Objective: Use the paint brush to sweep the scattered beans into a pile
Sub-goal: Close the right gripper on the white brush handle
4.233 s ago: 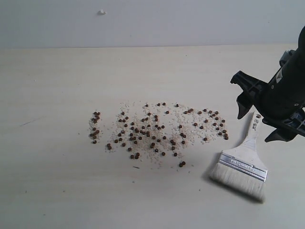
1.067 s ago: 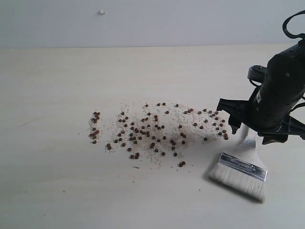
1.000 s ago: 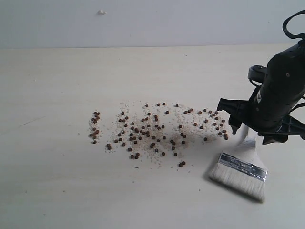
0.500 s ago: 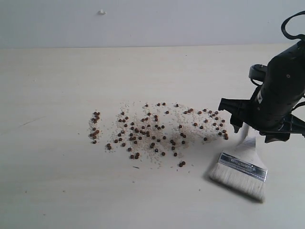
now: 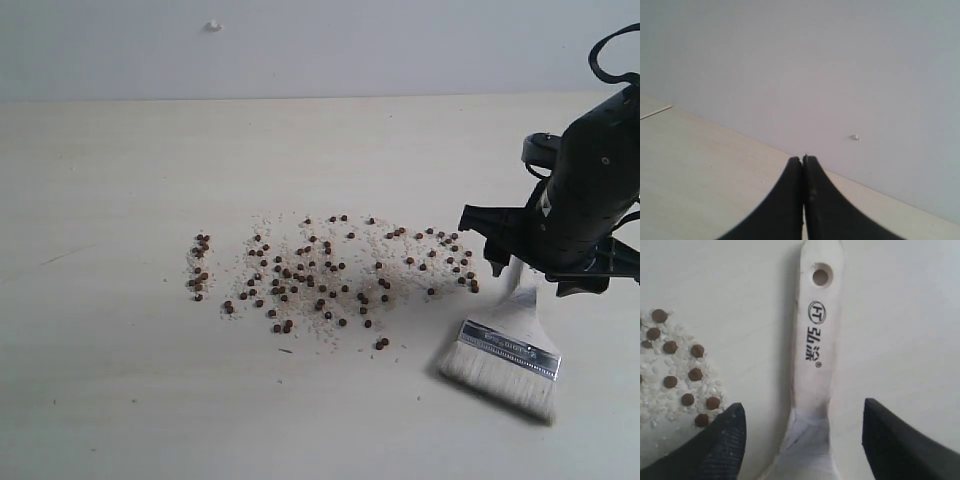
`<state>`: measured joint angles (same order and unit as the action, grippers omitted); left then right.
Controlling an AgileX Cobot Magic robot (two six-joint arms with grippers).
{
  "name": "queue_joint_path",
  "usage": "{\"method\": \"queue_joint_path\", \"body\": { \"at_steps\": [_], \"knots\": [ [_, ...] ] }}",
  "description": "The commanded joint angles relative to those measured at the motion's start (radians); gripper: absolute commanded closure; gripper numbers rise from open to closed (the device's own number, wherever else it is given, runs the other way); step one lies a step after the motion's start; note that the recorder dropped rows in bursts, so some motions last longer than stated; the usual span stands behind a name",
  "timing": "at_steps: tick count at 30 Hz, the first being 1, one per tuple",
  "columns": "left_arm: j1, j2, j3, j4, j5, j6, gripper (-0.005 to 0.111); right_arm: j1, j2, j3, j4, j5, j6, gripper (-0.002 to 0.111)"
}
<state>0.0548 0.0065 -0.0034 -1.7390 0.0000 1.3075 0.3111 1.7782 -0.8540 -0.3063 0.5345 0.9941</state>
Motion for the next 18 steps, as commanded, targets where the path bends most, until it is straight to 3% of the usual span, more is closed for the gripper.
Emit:
{"method": "queue_joint_path", "body": {
  "at_steps": [1,18],
  "knots": [
    [-0.004,-0.007,0.003,-0.005,0.0,0.003,0.107,0.002,0.003,0.0,-0.015,0.005,-0.001,0.046],
    [-0.004,-0.007,0.003,-0.005,0.0,0.003,0.107,0.002,0.035,0.0,-0.056,-0.007,0.003,0.046]
  ]
}}
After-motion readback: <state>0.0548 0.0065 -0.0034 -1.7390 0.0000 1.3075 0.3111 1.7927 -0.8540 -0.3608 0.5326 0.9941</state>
